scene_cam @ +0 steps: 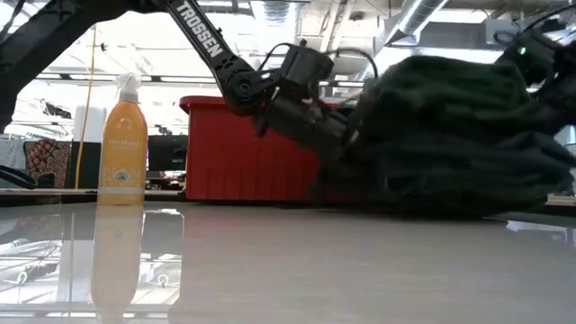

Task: Fold Laundry from Bin
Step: Put the stacked clothes into the red bin

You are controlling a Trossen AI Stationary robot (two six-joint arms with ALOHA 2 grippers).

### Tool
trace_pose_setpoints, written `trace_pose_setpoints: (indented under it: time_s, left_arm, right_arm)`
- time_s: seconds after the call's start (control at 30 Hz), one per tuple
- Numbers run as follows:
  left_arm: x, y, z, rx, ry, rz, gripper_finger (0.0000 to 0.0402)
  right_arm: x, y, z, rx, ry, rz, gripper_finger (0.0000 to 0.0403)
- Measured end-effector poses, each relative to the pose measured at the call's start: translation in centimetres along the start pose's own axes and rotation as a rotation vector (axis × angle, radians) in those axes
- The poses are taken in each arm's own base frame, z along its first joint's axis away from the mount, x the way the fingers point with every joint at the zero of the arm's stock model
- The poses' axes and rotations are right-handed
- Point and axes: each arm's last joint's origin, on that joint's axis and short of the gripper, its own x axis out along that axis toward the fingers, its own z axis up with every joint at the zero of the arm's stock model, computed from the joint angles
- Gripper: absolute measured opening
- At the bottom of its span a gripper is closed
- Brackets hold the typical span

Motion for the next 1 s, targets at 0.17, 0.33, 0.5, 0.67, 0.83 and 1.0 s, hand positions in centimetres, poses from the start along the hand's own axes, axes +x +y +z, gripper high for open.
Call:
trace_pose_setpoints:
  time_s: [0.17,0.33,0.5,0.67,0.83,1.0]
  left_arm:
    - [-1.3,-2.2,2.1,0.055,-0.071,-0.064,0.002]
    - [-2.8,-4.1,3.6,0.115,-0.121,-0.093,0.002]
    - [-3.7,-5.3,4.5,0.134,-0.15,-0.11,0.002]
    - [-4.4,-6.2,5.2,0.142,-0.184,-0.131,0.002]
    - [-5.9,-7.5,6.7,0.149,-0.232,-0.17,0.002]
    - [-7.9,-8.8,8.4,0.159,-0.3,-0.181,0.002]
  right_arm:
    - [-2.2,1.6,0.4,-0.06,-0.05,0.069,0.0077]
    - [-3.7,3.0,0.9,-0.079,-0.097,0.131,0.0077]
    - [-5.3,4.5,1.4,-0.09,-0.133,0.177,0.0077]
    - [-7.4,6.3,2.1,-0.088,-0.191,0.206,0.0076]
    - [-8.7,8.1,2.8,-0.097,-0.207,0.231,0.0076]
    - [-9.1,10.5,4.1,-0.141,-0.246,0.282,0.0076]
